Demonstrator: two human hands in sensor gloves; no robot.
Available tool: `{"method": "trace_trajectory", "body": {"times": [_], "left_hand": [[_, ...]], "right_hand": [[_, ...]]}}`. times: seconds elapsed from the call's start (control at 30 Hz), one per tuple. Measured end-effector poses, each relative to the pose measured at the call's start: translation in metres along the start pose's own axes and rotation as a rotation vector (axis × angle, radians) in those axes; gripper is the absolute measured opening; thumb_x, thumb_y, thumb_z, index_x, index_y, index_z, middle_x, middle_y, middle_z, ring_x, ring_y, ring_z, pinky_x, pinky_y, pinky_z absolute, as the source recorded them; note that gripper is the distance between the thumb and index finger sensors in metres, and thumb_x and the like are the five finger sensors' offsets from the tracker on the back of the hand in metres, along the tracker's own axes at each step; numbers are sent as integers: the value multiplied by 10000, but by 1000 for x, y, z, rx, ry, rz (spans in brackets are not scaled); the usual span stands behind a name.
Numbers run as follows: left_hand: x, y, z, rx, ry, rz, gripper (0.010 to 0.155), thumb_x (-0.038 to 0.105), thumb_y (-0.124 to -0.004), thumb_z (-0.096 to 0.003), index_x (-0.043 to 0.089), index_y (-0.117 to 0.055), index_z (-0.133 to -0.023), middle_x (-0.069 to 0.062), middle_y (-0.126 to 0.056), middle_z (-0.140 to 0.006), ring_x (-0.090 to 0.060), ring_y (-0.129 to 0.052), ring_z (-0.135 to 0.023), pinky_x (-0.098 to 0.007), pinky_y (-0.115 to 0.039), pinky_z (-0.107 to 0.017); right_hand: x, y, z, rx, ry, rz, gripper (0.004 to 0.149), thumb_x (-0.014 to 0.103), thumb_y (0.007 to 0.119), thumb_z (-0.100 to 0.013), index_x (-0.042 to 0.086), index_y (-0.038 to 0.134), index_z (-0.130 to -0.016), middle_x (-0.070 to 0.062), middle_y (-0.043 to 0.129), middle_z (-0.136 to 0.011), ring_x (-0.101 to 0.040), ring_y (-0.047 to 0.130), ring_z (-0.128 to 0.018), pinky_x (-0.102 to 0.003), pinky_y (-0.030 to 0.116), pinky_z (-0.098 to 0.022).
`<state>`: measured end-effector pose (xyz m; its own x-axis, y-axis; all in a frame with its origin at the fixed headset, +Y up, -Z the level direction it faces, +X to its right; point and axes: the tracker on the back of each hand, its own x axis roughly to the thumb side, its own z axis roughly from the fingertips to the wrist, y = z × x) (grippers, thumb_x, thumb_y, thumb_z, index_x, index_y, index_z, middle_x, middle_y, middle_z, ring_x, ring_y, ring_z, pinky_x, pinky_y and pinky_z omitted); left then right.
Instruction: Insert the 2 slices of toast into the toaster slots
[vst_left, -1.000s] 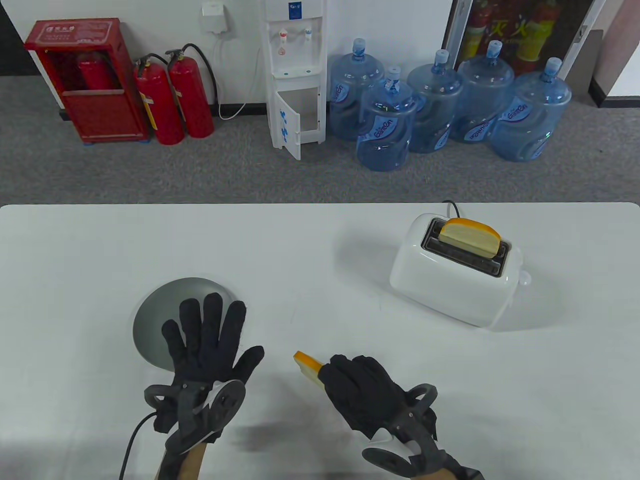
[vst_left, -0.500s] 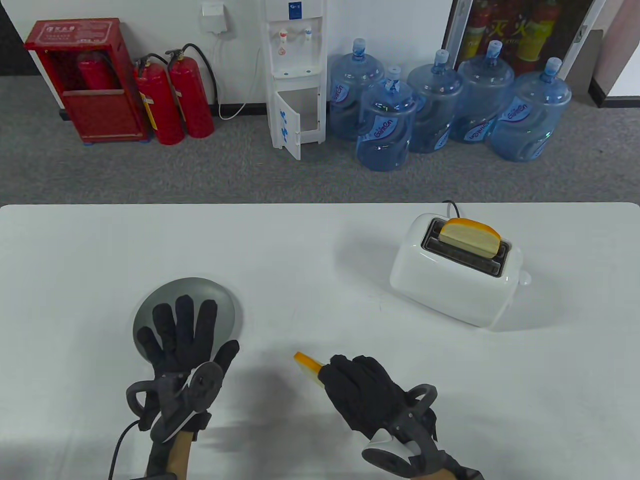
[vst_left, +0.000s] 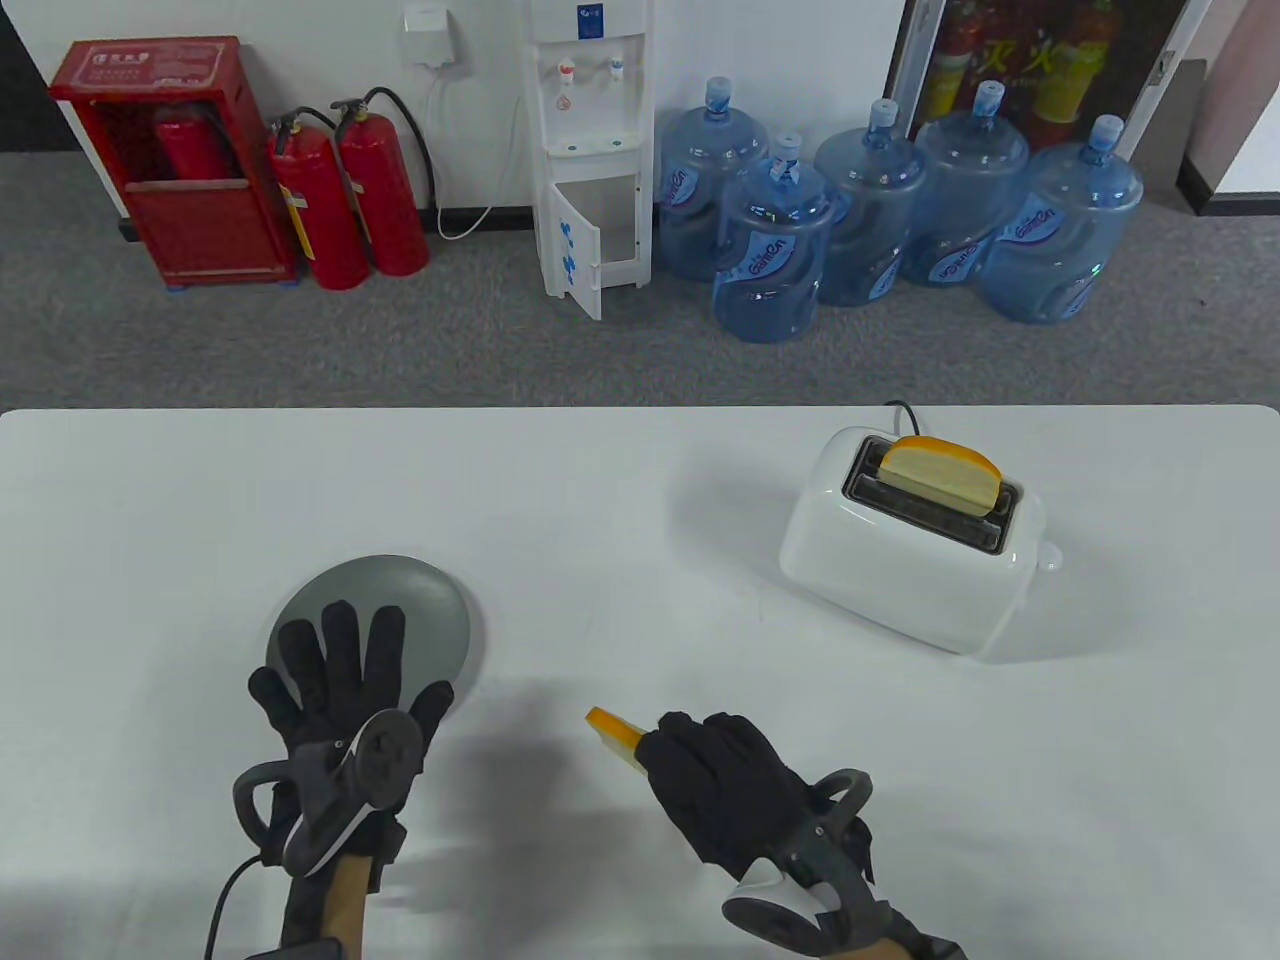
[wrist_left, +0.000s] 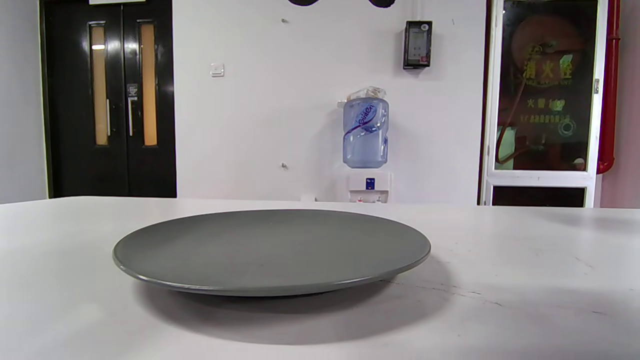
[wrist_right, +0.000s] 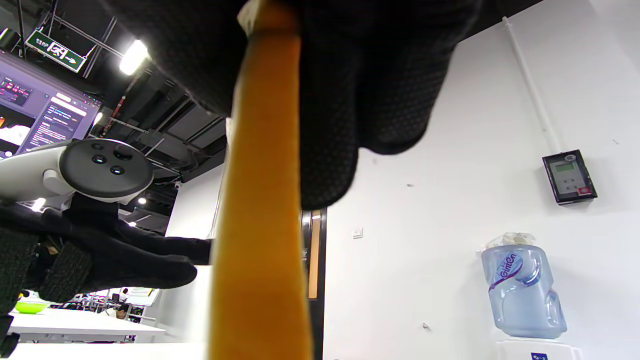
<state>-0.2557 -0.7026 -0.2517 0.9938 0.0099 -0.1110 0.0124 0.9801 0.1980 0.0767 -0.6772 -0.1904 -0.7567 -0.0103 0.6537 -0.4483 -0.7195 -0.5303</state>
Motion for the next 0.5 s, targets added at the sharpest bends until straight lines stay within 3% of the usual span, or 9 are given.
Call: {"method": "trace_trajectory", "body": {"times": [0.5], "left_hand": [[2, -1, 0, -20, -21, 28, 777, 717, -507, -541, 381, -289, -1207, -84, -224, -1281, -460, -155, -1149, -667, -227, -771]], "right_hand": [[6, -19, -21, -2, 16, 22, 476, 351, 793, -654, 332, 549, -1063, -5, 833, -969, -75, 1071, -658, -394, 889, -663]]}}
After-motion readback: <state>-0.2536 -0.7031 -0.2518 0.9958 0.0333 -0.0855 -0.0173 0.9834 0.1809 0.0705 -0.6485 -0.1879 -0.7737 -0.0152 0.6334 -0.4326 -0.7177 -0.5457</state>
